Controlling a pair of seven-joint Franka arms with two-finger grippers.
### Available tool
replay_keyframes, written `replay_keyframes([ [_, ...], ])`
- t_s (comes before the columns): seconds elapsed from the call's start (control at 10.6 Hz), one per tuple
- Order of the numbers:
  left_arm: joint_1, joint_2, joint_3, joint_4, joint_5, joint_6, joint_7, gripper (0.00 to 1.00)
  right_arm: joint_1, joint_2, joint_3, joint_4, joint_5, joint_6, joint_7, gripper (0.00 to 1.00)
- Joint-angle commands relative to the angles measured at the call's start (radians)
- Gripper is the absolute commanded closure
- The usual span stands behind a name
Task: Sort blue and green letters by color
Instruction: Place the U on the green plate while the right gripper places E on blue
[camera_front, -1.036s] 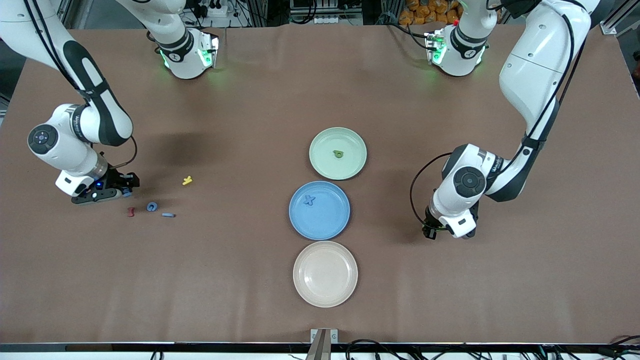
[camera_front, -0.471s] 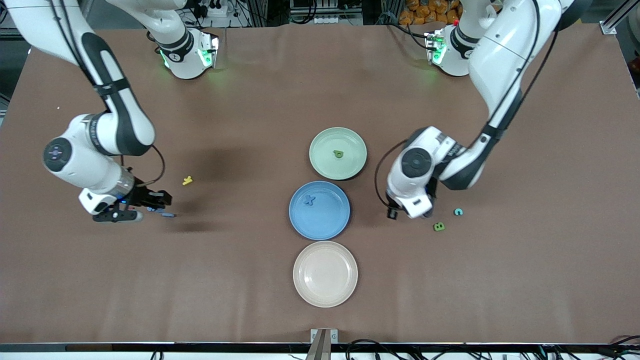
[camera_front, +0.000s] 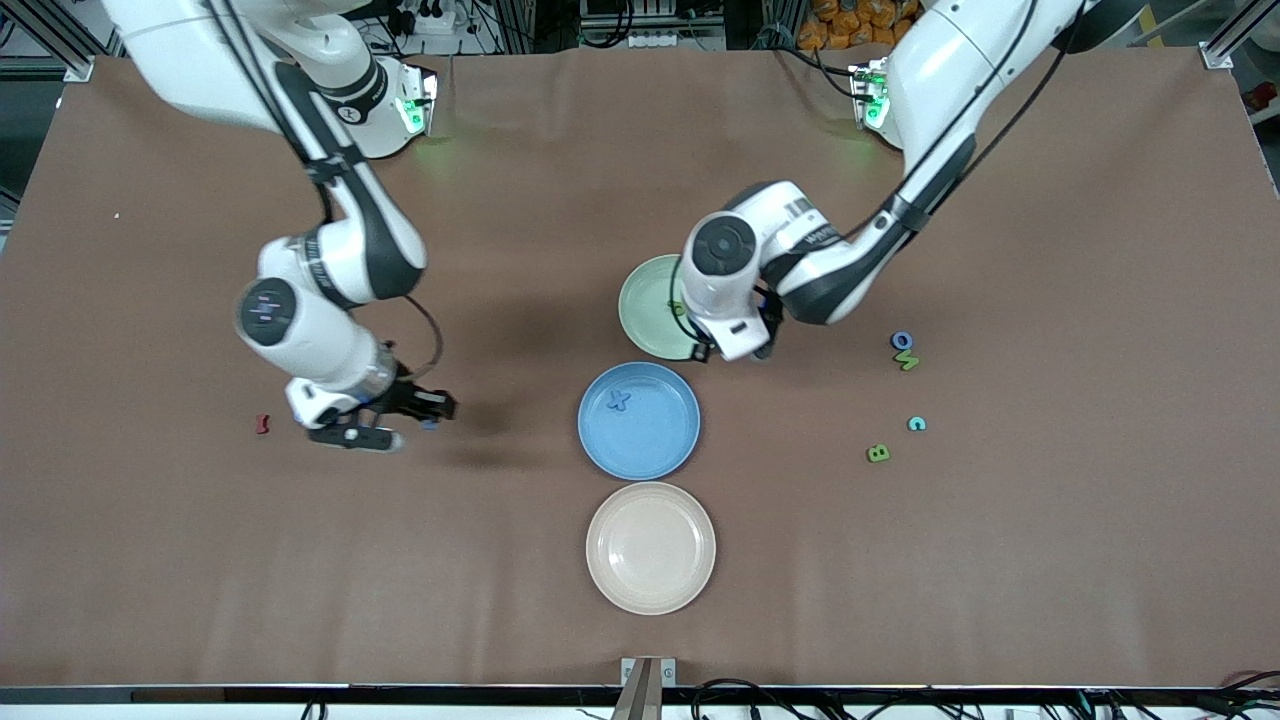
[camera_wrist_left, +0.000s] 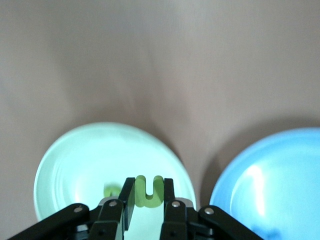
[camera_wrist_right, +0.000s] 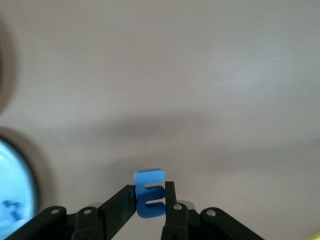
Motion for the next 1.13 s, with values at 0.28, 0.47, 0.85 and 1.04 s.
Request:
replay_keyframes([
  [0.28, -0.106, 0.003, -0.002, 0.03, -0.063, -0.027, -0.031, 1.0, 0.194, 0.219, -0.009, 0.312, 0.018, -0.005, 0.282, 0.85],
  [0.47, -0.129, 0.005, -0.002, 0.03, -0.065, -0.025, -0.031, 1.0, 0.233, 0.248, -0.008, 0.359, 0.019, -0.005, 0.331, 0.85],
  [0.85, -0.155, 0.0, 0.002, 0.025, -0.046, -0.027, -0.011, 0.0, 0.356, 0.32, -0.005, 0.411, 0.015, -0.001, 0.447, 0.85],
  [1.04, -0.143, -0.001, 0.008, 0.025, -0.02, -0.027, -0.008, 0.0, 0.397, 0.383, -0.005, 0.481, 0.007, -0.001, 0.542, 0.8],
])
